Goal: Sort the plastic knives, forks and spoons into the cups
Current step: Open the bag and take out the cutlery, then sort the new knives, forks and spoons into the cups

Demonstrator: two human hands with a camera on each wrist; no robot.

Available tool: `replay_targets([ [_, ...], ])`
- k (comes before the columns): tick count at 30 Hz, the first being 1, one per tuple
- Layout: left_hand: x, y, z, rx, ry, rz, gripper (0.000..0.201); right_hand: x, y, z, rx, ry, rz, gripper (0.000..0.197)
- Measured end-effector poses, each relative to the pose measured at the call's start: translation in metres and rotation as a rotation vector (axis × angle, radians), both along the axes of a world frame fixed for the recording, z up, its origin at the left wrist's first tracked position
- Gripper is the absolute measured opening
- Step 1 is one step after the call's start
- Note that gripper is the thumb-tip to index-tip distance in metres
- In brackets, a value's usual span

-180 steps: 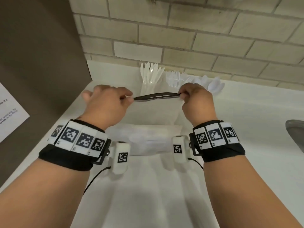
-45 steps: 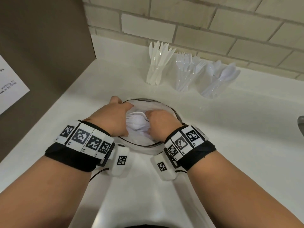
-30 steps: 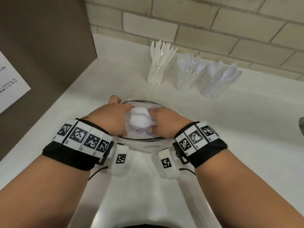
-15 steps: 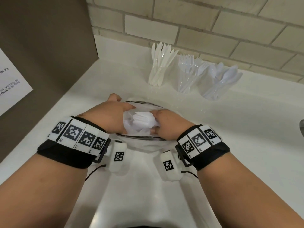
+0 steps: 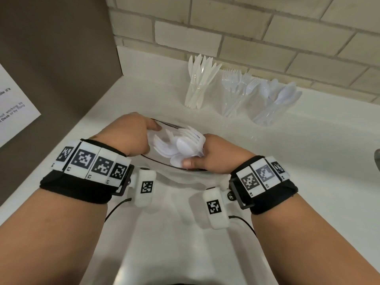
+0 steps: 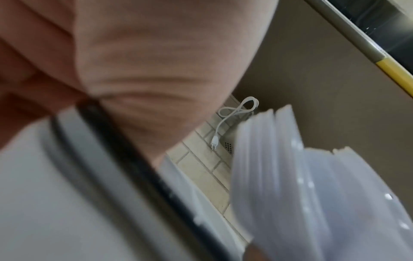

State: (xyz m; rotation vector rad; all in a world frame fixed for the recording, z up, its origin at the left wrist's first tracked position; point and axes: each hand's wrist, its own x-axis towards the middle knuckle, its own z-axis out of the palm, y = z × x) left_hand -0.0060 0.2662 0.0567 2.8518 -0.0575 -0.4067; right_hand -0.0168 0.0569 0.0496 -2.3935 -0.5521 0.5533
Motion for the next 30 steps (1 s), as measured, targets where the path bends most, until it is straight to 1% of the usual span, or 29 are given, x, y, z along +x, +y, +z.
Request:
replay_targets([
  [1, -0.001, -0.001, -0.001, -0.025, -0.003, -0.021, 0.065, 0.0, 0.0, -0.001, 0.073, 0.006, -0.023, 0.031],
  [3, -0.001, -0.001, -0.004, -0.061, 0.013, -0.11, 0.066, 0.0, 0.002, -0.002, 0.315, -0.006, -0.101, 0.009],
  [4, -0.002, -0.001, -0.005, -0.06, 0.025, -0.145, 0.067, 0.001, 0.002, -0.002, 0.42, -0.034, -0.165, 0.014],
  [5, -0.002, -0.001, -0.005, -0.049, 0.024, -0.162, 0.066, 0.002, 0.002, 0.0, 0.515, -0.071, -0.243, 0.024],
  [6, -0.002, 0.0, -0.003, -0.032, 0.009, -0.155, 0.064, 0.003, 0.003, 0.003, 0.623, -0.095, -0.325, 0.03],
  [7, 0.0, 0.002, -0.002, -0.012, -0.017, -0.133, 0.062, 0.003, 0.004, 0.007, 0.749, -0.095, -0.411, 0.032],
  [8, 0.001, 0.003, 0.002, 0.01, -0.055, -0.102, 0.06, 0.003, 0.004, 0.014, 0.888, -0.066, -0.49, 0.031],
  [9, 0.002, 0.005, 0.005, 0.035, -0.089, -0.07, 0.06, 0.004, 0.005, 0.018, 1.048, -0.001, -0.557, 0.029],
  [11, 0.002, 0.009, 0.014, 0.083, -0.112, -0.011, 0.054, 0.008, 0.003, 0.029, 1.311, 0.143, -0.629, 0.025],
  [13, -0.003, 0.01, 0.023, 0.083, -0.123, 0.015, 0.042, 0.013, -0.002, 0.033, 1.419, 0.211, -0.662, 0.025],
  [14, -0.005, 0.008, 0.028, -0.003, -0.198, -0.003, 0.036, 0.015, -0.005, 0.035, 1.445, 0.229, -0.661, 0.025],
  [15, -0.008, 0.003, 0.03, -0.171, -0.32, -0.024, 0.033, 0.017, -0.006, 0.037, 1.467, 0.242, -0.654, 0.025],
  [16, -0.011, -0.005, 0.033, -0.42, -0.426, -0.021, 0.03, 0.019, -0.008, 0.039, 1.482, 0.245, -0.644, 0.026],
  [17, -0.014, -0.015, 0.036, -0.727, -0.457, 0.012, 0.025, 0.021, -0.009, 0.042, 1.497, 0.238, -0.633, 0.027],
  [18, -0.017, -0.026, 0.037, -1.045, -0.403, 0.072, 0.018, 0.023, -0.009, 0.047, 1.516, 0.215, -0.617, 0.03],
  [19, -0.018, -0.036, 0.037, -1.308, -0.293, 0.146, 0.012, 0.025, -0.008, 0.053, 1.541, 0.185, -0.594, 0.033],
  [20, -0.017, -0.044, 0.036, -1.493, -0.162, 0.229, 0.014, 0.027, -0.007, 0.061, 1.572, 0.15, -0.557, 0.036],
  [21, -0.014, -0.05, 0.034, -1.605, -0.015, 0.307, 0.024, 0.028, -0.006, 0.069, 1.6, 0.114, -0.513, 0.038],
  [23, -0.006, -0.056, 0.034, -1.675, 0.282, 0.45, 0.052, 0.028, -0.004, 0.086, 1.634, 0.044, -0.414, 0.037],
  [25, -0.001, -0.06, 0.036, -1.744, 0.513, 0.525, 0.071, 0.028, 0.001, 0.097, 1.61, -0.016, -0.343, 0.029],
  [27, 0.001, -0.062, 0.04, -1.892, 0.665, 0.523, 0.08, 0.025, 0.007, 0.098, 1.505, -0.079, -0.308, 0.015],
  [28, 0.002, -0.063, 0.042, -1.97, 0.706, 0.492, 0.082, 0.023, 0.01, 0.093, 1.434, -0.102, -0.307, 0.01],
  [30, 0.0, -0.066, 0.045, -2.115, 0.745, 0.398, 0.078, 0.019, 0.017, 0.078, 1.304, -0.099, -0.325, 0.013],
])
